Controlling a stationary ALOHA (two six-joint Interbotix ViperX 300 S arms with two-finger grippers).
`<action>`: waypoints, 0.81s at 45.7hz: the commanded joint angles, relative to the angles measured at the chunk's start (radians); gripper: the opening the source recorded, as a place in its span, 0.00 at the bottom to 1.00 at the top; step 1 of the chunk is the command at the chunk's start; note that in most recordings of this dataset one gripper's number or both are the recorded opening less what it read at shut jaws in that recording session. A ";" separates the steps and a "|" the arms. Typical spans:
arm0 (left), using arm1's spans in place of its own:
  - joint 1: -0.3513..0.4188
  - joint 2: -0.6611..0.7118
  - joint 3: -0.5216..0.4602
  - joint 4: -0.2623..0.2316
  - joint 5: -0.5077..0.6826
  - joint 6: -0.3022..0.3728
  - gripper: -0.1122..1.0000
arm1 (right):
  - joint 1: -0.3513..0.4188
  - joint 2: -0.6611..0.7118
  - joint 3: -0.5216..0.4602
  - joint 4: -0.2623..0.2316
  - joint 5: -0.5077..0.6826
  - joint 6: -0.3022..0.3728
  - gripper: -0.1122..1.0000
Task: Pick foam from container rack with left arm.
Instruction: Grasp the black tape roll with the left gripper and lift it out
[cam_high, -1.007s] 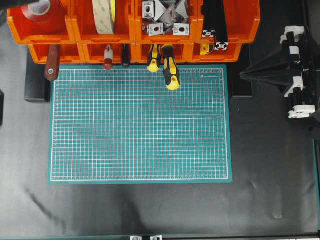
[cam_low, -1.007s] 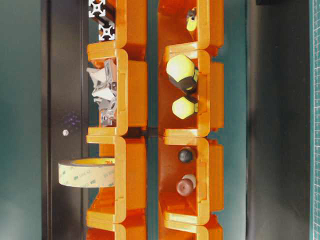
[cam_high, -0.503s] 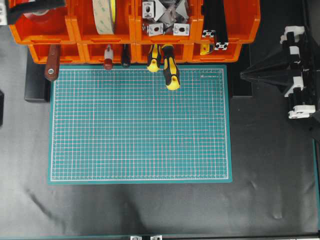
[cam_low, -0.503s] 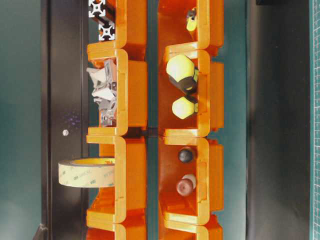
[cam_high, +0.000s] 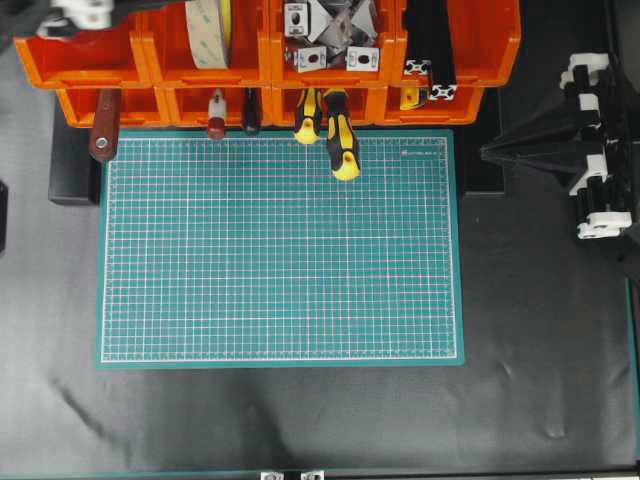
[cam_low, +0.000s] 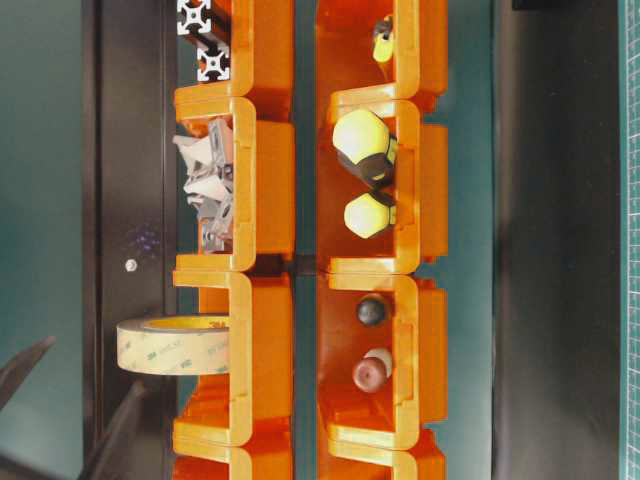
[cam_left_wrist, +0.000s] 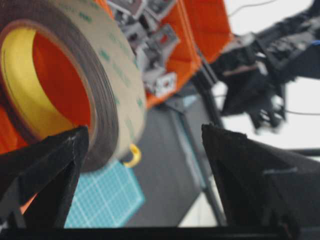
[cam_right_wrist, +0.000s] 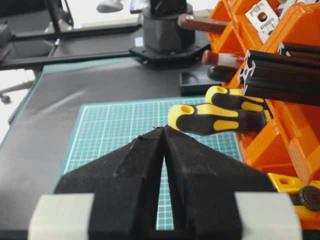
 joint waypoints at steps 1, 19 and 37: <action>0.015 0.035 -0.046 0.003 -0.005 0.002 0.89 | 0.003 0.002 -0.020 0.002 -0.011 0.002 0.10; 0.015 0.097 -0.074 0.003 -0.006 -0.003 0.88 | 0.011 -0.002 -0.015 0.002 -0.011 0.002 0.10; 0.012 0.083 -0.057 0.003 -0.054 0.017 0.47 | 0.012 0.000 -0.012 0.002 -0.011 0.002 0.10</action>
